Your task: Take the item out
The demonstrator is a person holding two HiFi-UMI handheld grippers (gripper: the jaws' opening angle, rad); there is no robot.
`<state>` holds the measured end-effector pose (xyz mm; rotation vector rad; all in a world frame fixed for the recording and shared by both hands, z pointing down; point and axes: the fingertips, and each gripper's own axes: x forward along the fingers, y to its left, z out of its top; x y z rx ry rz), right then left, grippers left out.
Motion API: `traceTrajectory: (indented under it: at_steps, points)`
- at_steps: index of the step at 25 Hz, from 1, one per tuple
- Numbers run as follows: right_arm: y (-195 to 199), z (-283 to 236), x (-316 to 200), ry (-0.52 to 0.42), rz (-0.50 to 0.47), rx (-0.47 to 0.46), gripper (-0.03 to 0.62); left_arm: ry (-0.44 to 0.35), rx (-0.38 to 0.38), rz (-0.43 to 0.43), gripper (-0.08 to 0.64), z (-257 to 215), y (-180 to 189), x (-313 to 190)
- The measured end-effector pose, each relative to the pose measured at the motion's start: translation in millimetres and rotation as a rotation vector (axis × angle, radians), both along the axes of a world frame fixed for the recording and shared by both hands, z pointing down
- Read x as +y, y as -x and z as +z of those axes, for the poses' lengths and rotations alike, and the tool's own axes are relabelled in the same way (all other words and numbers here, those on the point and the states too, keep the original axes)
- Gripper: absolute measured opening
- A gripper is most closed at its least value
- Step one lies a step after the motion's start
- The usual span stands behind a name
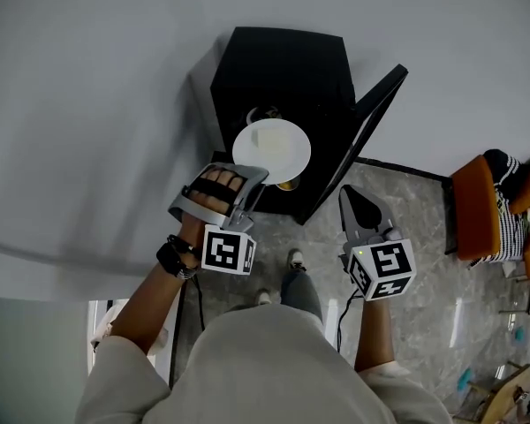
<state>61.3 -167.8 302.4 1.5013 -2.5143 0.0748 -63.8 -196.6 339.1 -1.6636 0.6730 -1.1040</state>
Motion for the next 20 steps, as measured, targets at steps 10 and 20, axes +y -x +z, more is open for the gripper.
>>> traceTrajectory:
  at_steps: [10,20]
  points:
    - [5.5,-12.9,26.4,-0.004,-0.003,-0.023,0.008,-0.018,-0.009,0.013,0.014,-20.2,1.3,34.3]
    - [5.7,-11.2,30.9,-0.027,0.03,0.037,0.006,-0.008,-0.01,0.02,0.014,-14.0,0.3,41.1]
